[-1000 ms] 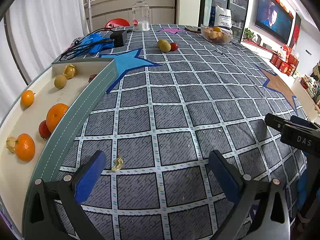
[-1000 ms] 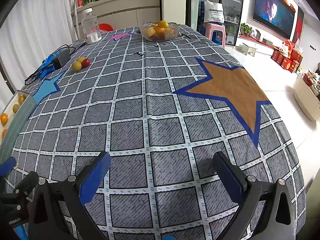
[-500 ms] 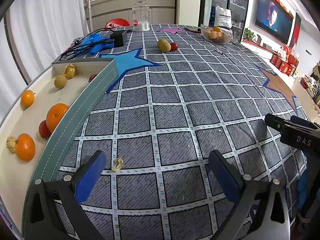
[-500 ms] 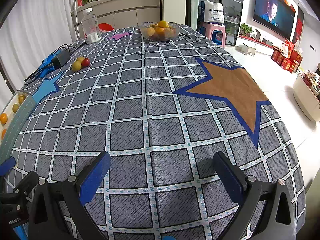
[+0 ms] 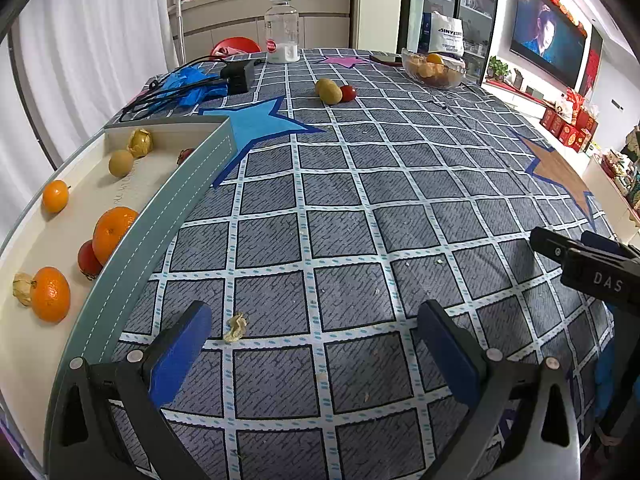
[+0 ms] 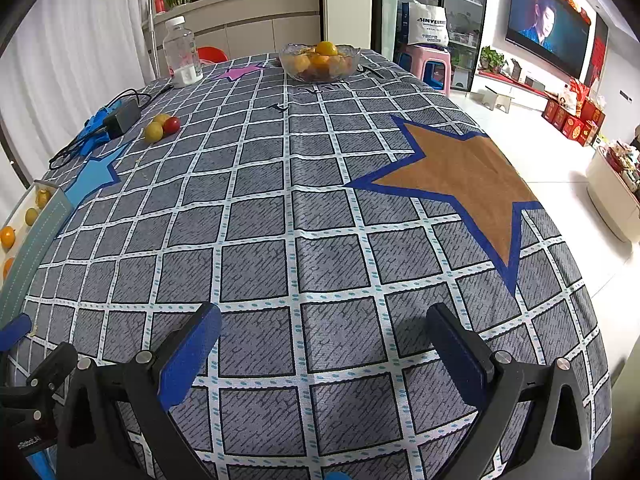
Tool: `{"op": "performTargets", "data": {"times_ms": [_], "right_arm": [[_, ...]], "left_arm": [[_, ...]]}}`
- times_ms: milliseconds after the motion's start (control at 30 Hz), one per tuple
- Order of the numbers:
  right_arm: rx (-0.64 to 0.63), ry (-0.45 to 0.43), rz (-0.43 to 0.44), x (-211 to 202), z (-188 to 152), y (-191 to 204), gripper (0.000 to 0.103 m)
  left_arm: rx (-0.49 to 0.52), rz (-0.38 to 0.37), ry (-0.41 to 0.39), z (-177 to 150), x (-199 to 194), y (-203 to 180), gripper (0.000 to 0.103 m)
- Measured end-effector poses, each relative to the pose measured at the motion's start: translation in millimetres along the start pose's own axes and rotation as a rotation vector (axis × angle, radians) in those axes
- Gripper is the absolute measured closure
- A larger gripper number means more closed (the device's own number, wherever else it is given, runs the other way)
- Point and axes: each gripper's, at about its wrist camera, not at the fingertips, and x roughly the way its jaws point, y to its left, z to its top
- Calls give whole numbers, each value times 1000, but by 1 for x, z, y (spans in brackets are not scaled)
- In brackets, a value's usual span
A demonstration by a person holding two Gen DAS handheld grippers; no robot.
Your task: Organize fruits
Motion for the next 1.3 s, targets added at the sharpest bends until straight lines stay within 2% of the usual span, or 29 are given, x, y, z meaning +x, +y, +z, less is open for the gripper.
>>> {"op": "performTargets", "data": {"times_ms": [333,467,567,667,733,767,900,1000,1167,1300], "right_arm": [[-1,1,-1,0,0,0,0],[1,0,1,0,1,0,0],[-2,1,-2,0,1,1,0],[0,0,0,0,0,0,0],[1,0,1,0,0,0,0],[0,0,1,0,0,0,0],[-3,-3,10,-1,-1,-1,0],[-3,-7,24,-4,-2,-1,0],[-5,-12,44,-5,-2,-2,0],[-17,-13,58,-6,-2,0,0]], "left_arm": [[6,-12,7,2,1,1,1],[35,-65,64,9,1,2,1],[0,-146,116,32,-5,4,4],[-47,-185,127,67,-9,5,4],[-59,-170,121,94,-4,2,8],[-57,-146,121,108,2,-1,13],[-106,-88,182,153,48,-7,46],[-169,-79,215,174,83,-5,48],[-214,-25,159,202,116,-7,48],[-273,-25,164,211,132,-1,48]]}}
